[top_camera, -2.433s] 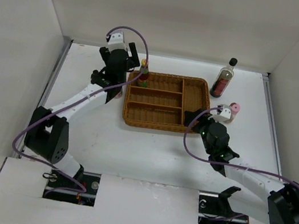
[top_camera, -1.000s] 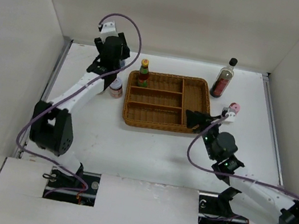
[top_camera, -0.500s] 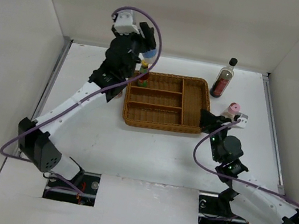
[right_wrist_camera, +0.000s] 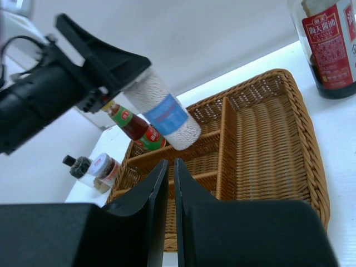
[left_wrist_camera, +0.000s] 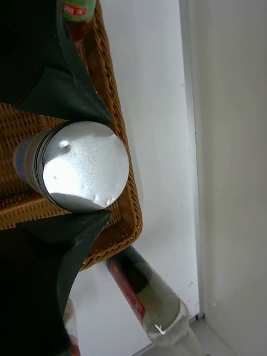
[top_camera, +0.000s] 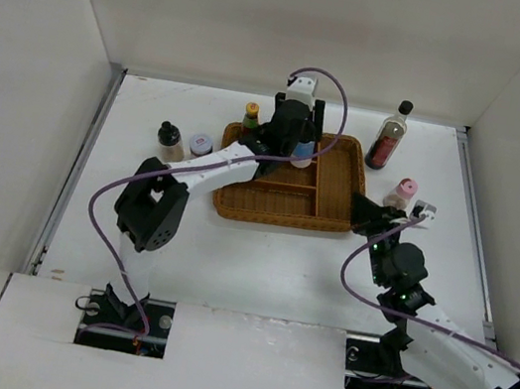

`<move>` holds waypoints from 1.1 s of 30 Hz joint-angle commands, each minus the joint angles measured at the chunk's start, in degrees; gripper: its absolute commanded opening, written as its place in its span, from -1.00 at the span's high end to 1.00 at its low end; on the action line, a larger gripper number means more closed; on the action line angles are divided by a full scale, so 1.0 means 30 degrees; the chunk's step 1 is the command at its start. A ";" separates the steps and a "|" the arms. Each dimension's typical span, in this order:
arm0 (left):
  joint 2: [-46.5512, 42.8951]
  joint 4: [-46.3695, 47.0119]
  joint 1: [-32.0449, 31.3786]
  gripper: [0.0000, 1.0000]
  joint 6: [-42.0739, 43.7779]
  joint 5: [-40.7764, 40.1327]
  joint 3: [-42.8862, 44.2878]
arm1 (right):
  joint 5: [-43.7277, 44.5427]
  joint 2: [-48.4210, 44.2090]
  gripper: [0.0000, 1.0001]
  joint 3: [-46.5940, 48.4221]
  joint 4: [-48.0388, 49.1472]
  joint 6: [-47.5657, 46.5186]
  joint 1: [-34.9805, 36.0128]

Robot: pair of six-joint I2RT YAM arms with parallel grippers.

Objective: Organize the condiment bottles

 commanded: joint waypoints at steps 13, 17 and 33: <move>0.0813 0.4248 0.0834 0.43 -0.0095 0.0798 0.2642 | -0.0247 0.0918 0.65 0.0184 0.1143 0.0266 -0.0280; 0.1571 0.4366 0.0834 0.43 0.0140 0.1179 0.2994 | -0.0218 0.0890 0.63 0.0214 0.1143 0.0237 -0.0280; 0.3888 0.6093 0.0805 0.30 0.0931 0.0476 0.1591 | -0.0218 0.0596 0.59 0.0096 0.1143 0.0266 -0.0397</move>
